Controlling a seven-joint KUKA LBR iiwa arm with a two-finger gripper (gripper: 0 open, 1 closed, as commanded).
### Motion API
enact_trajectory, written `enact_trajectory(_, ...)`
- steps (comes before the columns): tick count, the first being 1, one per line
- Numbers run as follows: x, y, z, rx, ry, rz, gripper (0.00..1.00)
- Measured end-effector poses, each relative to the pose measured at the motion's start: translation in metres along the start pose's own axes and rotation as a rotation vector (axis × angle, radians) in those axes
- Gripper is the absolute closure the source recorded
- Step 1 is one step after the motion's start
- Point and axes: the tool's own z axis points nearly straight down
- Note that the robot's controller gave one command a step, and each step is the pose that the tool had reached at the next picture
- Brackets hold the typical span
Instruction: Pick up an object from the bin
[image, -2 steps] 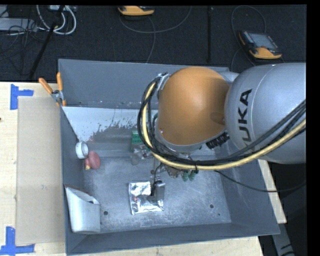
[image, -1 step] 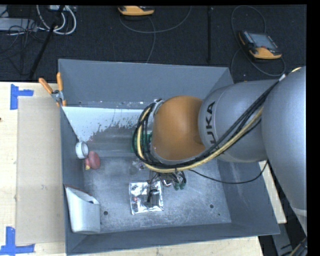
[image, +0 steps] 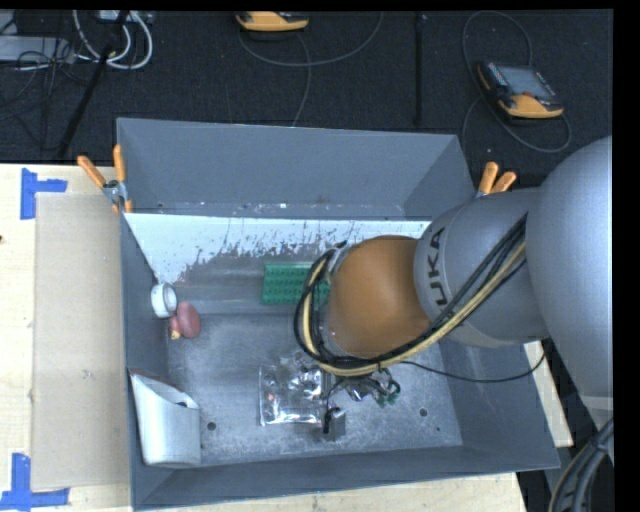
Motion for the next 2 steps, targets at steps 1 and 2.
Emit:
enact_trajectory(1,-0.002,0.0,-0.002,0.0,-0.005,0.003,1.0)
enact_trajectory(2,-0.003,-0.008,-0.189,0.003,-0.014,0.044,1.0)
